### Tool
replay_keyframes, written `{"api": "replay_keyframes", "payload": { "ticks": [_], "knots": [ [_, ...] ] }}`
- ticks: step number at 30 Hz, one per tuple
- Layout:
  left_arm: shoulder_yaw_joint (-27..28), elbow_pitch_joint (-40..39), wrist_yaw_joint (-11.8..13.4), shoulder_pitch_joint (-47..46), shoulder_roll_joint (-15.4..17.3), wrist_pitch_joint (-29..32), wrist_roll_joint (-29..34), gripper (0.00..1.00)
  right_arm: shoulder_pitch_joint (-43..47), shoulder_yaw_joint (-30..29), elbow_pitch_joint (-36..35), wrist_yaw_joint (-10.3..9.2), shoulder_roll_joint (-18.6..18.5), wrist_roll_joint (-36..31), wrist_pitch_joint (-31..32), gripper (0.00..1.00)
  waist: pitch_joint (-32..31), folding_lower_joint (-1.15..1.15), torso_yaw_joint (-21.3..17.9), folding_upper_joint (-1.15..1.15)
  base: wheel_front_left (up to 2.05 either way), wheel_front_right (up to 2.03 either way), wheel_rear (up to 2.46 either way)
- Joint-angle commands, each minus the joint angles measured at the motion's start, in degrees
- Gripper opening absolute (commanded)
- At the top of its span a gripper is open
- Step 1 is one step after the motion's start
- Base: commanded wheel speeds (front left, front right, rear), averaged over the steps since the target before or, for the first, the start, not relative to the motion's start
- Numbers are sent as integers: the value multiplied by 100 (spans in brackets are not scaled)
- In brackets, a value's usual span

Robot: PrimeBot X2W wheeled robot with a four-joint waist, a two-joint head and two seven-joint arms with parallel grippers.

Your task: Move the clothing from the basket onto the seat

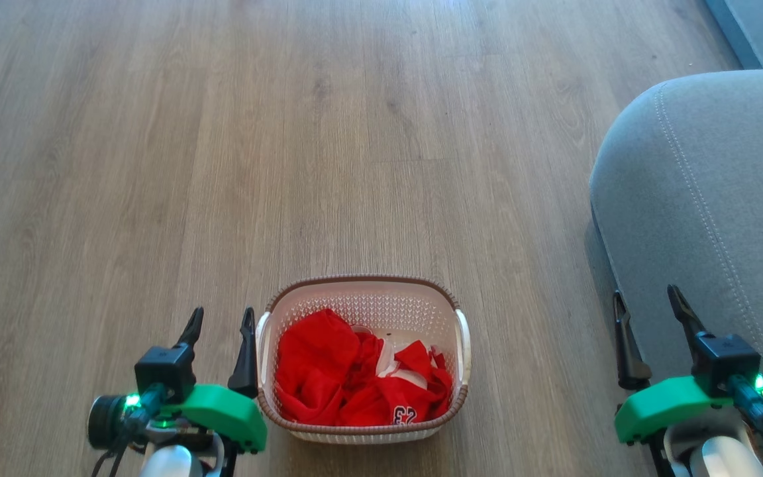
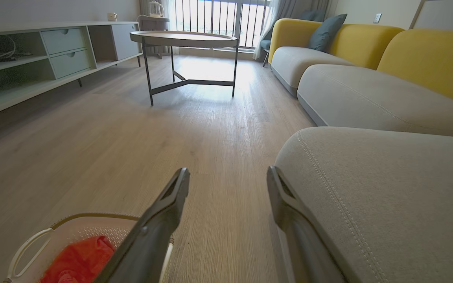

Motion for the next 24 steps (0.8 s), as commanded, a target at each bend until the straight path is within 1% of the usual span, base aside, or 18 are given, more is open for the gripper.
{"api": "replay_keyframes", "payload": {
  "ticks": [1,8,14,20,24],
  "knots": [
    [220,-166,12,-318,50,-70,32,100,-26,98,-164,41,-56,23,-75,100,1,0,-1,0,0,0,0],
    [230,-162,22,-340,50,-70,37,100,-39,93,-200,41,-64,-2,-75,100,37,0,-2,0,0,0,0],
    [238,-198,21,-446,50,-70,60,100,-141,60,-316,41,-62,-5,-76,100,309,0,-13,0,0,0,0],
    [244,-239,20,-721,50,-70,114,100,-337,-41,-502,41,-39,-20,-76,100,867,0,-46,0,0,0,0],
    [224,-265,27,-1013,50,-70,156,100,-553,-88,-613,41,-41,-30,-76,100,1377,0,-62,0,0,0,0]
  ]
}}
